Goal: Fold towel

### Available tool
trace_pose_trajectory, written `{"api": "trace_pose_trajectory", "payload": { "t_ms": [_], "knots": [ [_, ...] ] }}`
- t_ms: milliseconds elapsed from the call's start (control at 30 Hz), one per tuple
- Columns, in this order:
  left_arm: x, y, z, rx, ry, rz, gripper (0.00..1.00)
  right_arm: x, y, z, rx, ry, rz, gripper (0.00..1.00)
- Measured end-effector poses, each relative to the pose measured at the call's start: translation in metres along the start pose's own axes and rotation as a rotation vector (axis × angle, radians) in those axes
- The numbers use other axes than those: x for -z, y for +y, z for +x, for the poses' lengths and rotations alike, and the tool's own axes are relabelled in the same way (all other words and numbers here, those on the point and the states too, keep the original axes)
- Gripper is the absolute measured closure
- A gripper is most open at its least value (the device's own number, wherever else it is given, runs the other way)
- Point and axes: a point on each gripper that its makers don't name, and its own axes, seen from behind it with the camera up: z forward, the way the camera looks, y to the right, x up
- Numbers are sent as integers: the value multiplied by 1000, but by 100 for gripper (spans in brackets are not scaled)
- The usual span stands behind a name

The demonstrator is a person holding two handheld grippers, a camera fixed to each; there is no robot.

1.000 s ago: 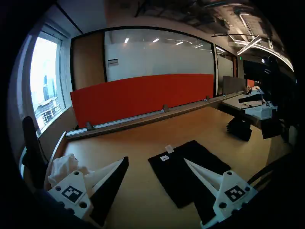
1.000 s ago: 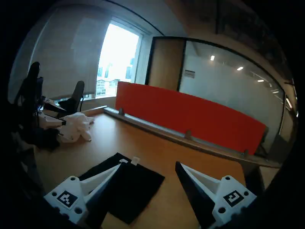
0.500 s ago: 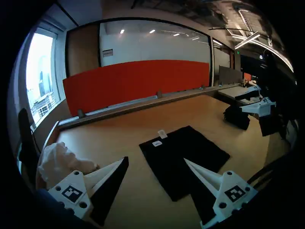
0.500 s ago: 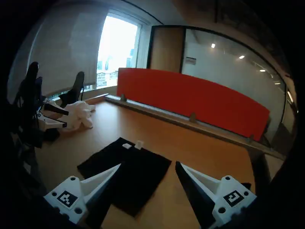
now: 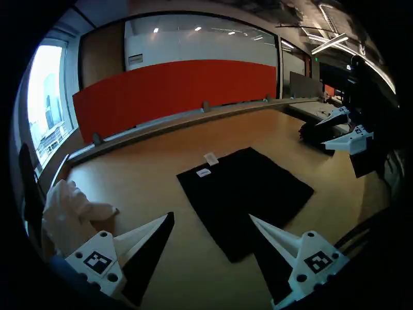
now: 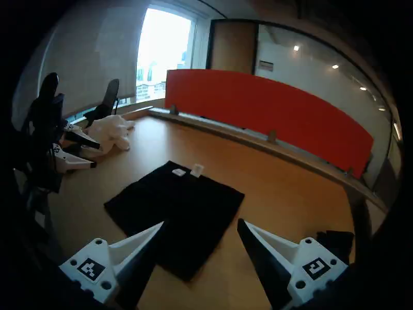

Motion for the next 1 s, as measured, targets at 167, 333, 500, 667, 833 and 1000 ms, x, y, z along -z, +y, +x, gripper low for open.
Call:
{"api": "trace_pose_trajectory", "payload": {
  "t_ms": [167, 333, 500, 667, 833, 1000],
  "knots": [
    [-10, 6, -18, -10, -36, -17, 4, -11, -3, -21, 17, -39, 9, 0],
    [-19, 12, -33, -8, -66, -31, 4, -21, -5, -39, 24, -73, 17, 0],
    [-27, 17, -46, -14, -95, -47, 4, -29, -8, -55, 27, -103, 29, 0],
    [-35, 23, -56, -30, -121, -66, 4, -34, -13, -71, 32, -131, 44, 0],
    [-41, 29, -69, -38, -151, -85, 4, -39, -18, -87, 38, -160, 59, 0],
    [-45, 35, -83, -60, -181, -103, 4, -42, -20, -101, 45, -188, 70, 0]
  ]
}}
